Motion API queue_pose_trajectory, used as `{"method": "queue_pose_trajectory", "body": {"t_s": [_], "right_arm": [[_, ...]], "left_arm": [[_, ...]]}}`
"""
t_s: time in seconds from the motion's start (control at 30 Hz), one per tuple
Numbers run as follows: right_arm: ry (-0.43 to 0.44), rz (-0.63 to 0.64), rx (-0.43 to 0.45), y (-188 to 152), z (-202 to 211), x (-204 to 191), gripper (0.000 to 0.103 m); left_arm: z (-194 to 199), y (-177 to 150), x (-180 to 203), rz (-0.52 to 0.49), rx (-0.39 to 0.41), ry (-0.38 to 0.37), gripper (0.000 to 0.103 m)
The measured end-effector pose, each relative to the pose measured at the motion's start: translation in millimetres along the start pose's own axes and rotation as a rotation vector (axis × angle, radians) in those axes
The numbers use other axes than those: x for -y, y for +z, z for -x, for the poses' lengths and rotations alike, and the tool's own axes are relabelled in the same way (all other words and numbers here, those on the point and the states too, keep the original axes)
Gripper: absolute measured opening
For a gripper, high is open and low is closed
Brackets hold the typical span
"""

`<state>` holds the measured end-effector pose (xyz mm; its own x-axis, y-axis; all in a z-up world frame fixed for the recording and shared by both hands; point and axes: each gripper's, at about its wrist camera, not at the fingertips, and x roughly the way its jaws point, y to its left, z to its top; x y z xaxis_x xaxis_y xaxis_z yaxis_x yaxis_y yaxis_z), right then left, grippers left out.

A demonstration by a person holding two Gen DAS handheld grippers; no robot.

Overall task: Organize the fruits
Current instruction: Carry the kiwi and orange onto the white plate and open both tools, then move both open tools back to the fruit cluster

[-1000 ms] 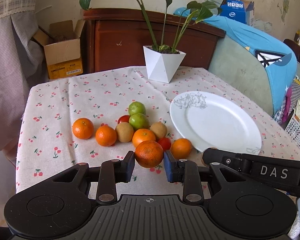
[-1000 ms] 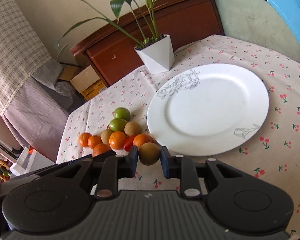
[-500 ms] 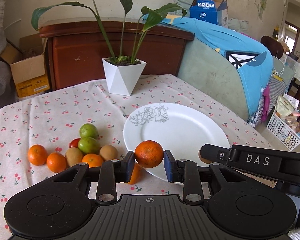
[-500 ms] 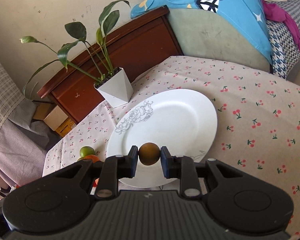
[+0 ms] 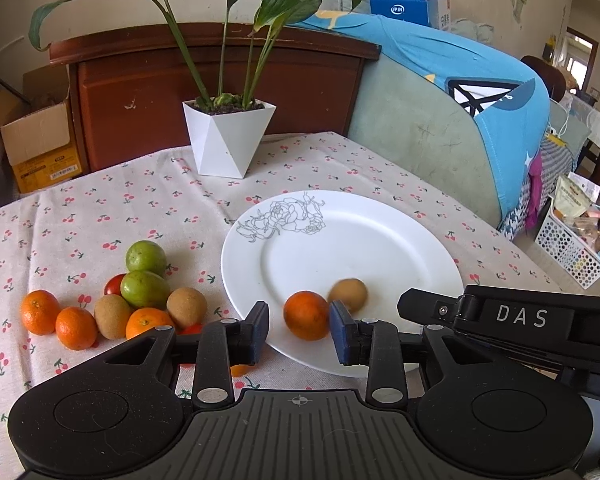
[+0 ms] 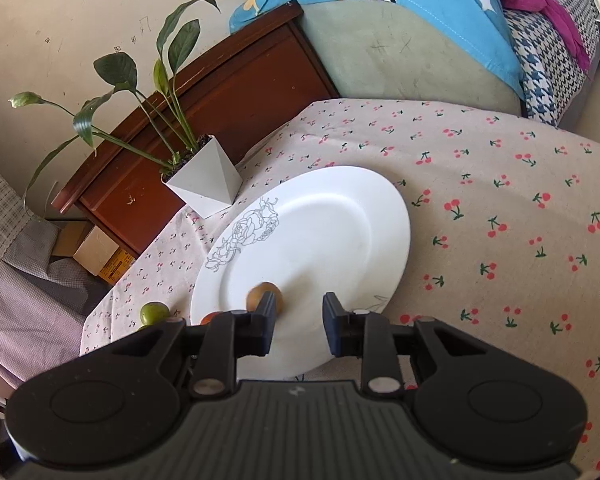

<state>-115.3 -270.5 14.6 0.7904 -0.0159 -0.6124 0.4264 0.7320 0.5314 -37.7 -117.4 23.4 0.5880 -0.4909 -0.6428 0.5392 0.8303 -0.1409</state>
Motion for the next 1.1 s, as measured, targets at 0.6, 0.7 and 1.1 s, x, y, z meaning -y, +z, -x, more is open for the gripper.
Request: {"method": "queue_pose_trajectory", "body": {"t_s": [0.6,0.7,1.1], "right_arm": [[0.064,0.036,-0.027,-5,-2,-15,0.031],[0.086,0.066,-0.042,-9,-5,-23,0.032],[0.182,0.191,-0.108,-32,-15,-57,0.034]], "left_arm": [[29,-2,-31,0.051,0.022,0.089,0.043],[35,-5,-41,0.063,0.021,0.113,0.043],[57,-18,-86,0.141,0.002,0.215,0.049]]}}
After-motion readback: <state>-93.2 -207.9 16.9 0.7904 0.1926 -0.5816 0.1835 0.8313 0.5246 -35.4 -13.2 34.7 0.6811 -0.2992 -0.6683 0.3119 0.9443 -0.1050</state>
